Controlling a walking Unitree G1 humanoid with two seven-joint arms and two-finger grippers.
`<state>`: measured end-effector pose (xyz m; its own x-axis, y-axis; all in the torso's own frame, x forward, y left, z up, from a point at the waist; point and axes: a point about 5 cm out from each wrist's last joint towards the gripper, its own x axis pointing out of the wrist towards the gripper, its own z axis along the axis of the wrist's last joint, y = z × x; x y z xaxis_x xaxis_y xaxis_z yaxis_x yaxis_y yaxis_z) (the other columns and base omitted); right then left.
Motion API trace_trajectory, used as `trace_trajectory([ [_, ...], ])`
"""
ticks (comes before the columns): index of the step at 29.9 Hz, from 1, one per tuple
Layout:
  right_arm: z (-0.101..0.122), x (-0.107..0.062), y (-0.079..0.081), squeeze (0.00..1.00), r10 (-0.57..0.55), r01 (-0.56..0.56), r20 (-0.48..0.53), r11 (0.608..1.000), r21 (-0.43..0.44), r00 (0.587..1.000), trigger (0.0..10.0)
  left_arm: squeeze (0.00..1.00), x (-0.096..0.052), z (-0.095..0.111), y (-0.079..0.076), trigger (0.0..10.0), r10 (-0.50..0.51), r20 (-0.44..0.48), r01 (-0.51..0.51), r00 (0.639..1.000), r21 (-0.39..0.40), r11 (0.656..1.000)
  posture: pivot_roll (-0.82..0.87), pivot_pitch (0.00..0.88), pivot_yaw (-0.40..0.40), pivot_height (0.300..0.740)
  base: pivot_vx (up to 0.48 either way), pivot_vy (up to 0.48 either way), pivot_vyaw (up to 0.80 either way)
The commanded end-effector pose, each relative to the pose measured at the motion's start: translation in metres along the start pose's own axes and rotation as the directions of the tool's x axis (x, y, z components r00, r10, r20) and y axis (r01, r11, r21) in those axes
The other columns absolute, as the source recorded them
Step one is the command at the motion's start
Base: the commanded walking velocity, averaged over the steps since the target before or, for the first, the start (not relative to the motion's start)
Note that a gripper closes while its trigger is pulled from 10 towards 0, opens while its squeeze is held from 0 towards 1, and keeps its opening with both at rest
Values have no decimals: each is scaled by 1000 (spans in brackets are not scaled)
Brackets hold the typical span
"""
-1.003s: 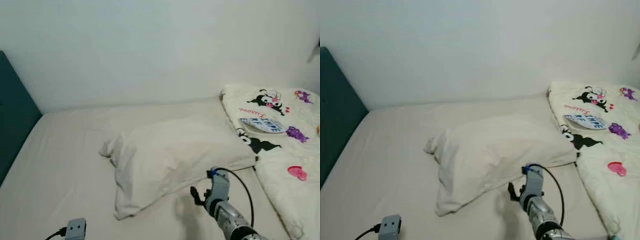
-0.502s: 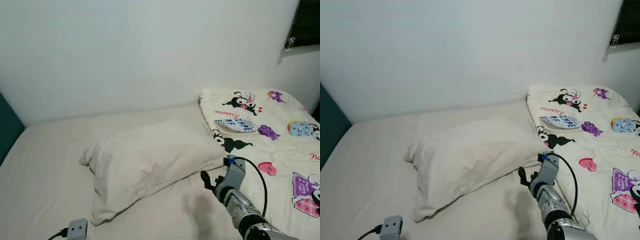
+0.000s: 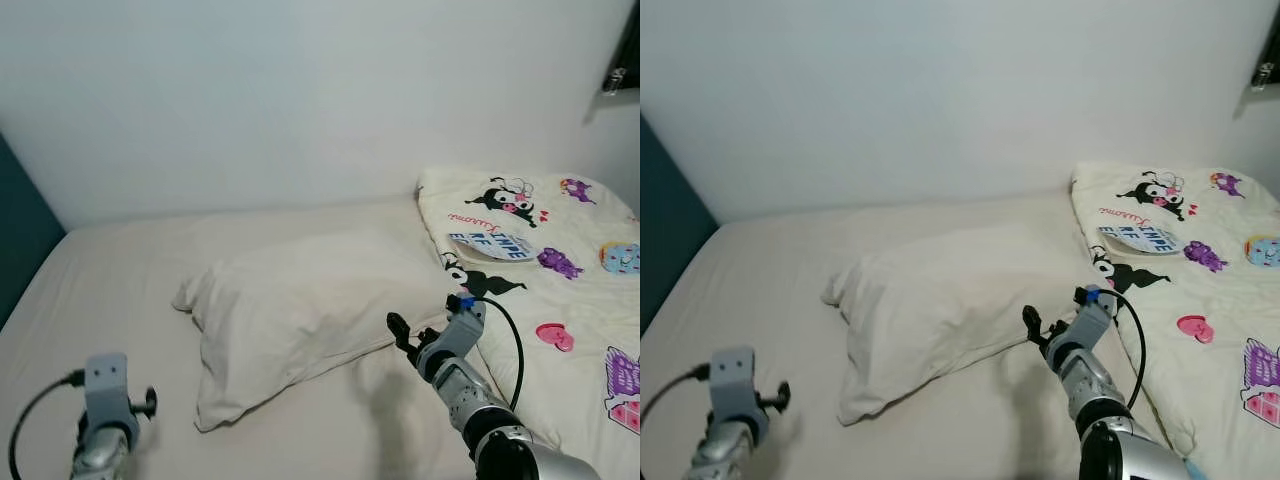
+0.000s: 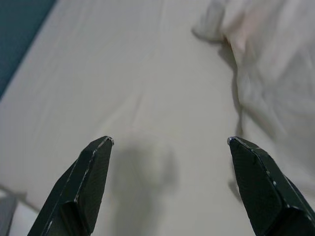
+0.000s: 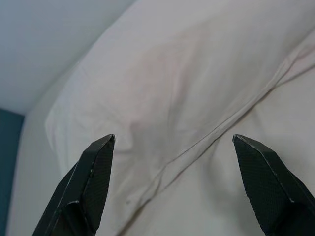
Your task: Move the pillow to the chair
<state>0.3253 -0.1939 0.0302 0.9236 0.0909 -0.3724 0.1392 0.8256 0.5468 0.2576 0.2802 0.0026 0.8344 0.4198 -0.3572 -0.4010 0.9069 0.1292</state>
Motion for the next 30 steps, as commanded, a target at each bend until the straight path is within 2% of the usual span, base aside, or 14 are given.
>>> trace_trajectory([
  [1, -5, 1, 4, 0, 10, -10, -13, 999, 46, 1000, 10000, 0, 4, 12, 7, 10000, 20, 55, -19, 998, -12, 1000, 36, 0, 78, 640, 0, 0, 0],
  [2, -5, 1, 4, 0, 10, -10, -13, 999, 46, 1000, 10000, 0, 4, 12, 7, 10000, 20, 55, -19, 998, -12, 1000, 36, 0, 78, 640, 0, 0, 0],
  [5, -7, 0, 3, 0, 13, -12, -11, 995, 97, 1000, 10000, 0, 10, 39, -4, 10000, -41, 173, 43, 984, -13, 999, 44, 0, 80, 625, 0, 0, 0],
  [9, -7, 0, 3, 0, 17, -16, -8, 993, 113, 1000, 10000, 0, 10, 48, -13, 10000, -90, 222, 90, 971, 12, 996, 48, 0, 83, 615, 0, 0, 0],
  [11, -7, 0, 3, 0, 26, -26, 0, 990, 135, 1000, 10000, 0, 8, 56, -32, 10000, -199, 272, 195, 942, 40, 980, 51, 0, 89, 605, 0, 0, 0],
  [14, -7, 0, 4, 0, 29, -30, 4, 990, 141, 1000, 10000, 0, 5, 59, -43, 10000, -260, 294, 256, 920, 54, 965, 51, 0, 89, 600, 0, 0, 0],
  [17, -4, 0, 4, 0, 37, -39, 18, 988, 149, 999, 10000, 0, -12, 69, -83, 10000, -515, 364, 496, 776, 152, 855, 49, 0, 93, 585, 0, 0, 0],
  [18, -4, 0, 4, 0, 37, -39, 18, 988, 149, 999, 10000, 0, -12, 69, -83, 10000, -515, 364, 496, 776, 152, 855, 49, 0, 93, 585, 0, 0, 0],
  [19, -4, 0, 3, 0, 36, -38, 20, 988, 150, 999, 10000, 0, -21, 70, -96, 10000, -602, 369, 561, 708, 222, 797, 46, 0, 94, 580, 0, 0, 0],
  [20, -4, 0, 3, 0, 36, -38, 20, 988, 150, 999, 10000, 0, -21, 70, -96, 10000, -602, 369, 561, 708, 222, 797, 46, 0, 94, 580, 0, 0, 0],
  [22, -5, -2, -2, 0, 19, -21, 16, 988, 154, 1000, 10000, 0, -37, 67, -119, 10000, -746, 325, 608, 582, 435, 664, 44, 0, 91, 570, 0, 0, 0],
  [23, -6, -3, -5, 0, 11, -13, 14, 988, 154, 1000, 10000, 0, -42, 65, -127, 10000, -781, 301, 607, 547, 500, 618, 43, 0, 90, 565, 0, 0, 0],
  [27, -6, -4, -7, 0, 5, -7, 14, 988, 153, 1000, 10000, 0, -43, 64, -132, 10000, -795, 285, 602, 536, 532, 596, 37, 0, 94, 560, 0, 0, 0],
  [30, -4, -6, -11, 0, 0, -3, 26, 989, 151, 1000, 10000, 0, -42, 58, -141, 10000, -794, 226, 564, 564, 597, 571, 19, 0, 101, 550, 0, 0, 0],
])
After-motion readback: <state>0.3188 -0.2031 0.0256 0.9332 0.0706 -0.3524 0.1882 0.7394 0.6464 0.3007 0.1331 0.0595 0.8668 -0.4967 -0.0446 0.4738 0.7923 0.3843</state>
